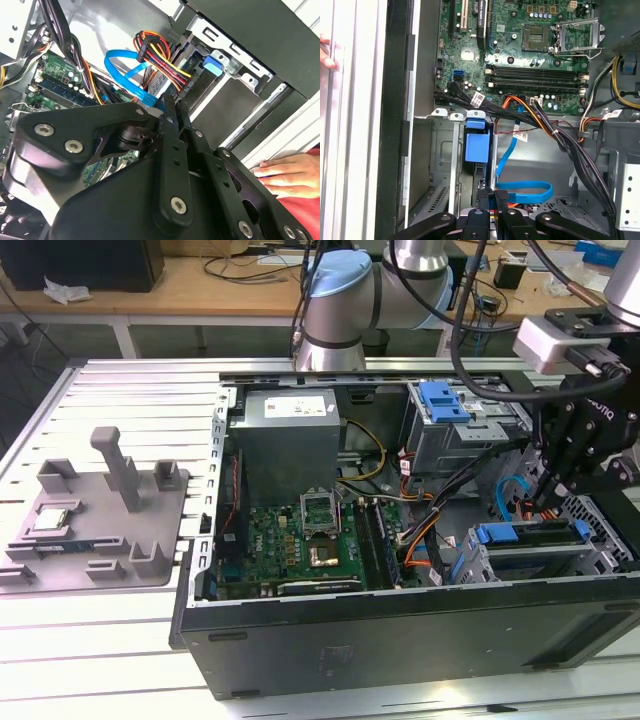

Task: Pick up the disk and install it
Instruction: 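Insert the second disk wire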

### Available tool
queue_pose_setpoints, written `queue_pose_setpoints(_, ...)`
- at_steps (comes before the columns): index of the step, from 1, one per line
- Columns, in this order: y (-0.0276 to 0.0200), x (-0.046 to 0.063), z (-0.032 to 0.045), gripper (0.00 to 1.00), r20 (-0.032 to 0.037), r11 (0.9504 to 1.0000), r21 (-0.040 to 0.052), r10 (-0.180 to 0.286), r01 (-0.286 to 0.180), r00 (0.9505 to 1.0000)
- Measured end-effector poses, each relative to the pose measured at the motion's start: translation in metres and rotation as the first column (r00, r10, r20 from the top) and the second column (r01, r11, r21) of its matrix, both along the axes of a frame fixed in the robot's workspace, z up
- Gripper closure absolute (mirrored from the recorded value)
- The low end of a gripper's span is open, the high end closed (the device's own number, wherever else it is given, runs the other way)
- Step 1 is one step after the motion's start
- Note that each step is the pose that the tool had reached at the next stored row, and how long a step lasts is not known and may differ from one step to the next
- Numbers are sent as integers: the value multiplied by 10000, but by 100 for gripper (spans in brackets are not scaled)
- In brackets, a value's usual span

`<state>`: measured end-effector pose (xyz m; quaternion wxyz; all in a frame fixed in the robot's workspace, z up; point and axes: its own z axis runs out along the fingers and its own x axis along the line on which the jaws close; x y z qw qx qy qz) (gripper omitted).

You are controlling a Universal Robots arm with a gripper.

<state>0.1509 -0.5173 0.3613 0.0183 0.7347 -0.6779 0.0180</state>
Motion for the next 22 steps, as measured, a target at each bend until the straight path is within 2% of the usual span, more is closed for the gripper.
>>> queue_pose_setpoints(4,-22,4,1,84,0,10000,-1,72,-72,10000)
queue_pose_setpoints(22,-49,-10,-7,84,0,9997,-1,251,-251,9997)
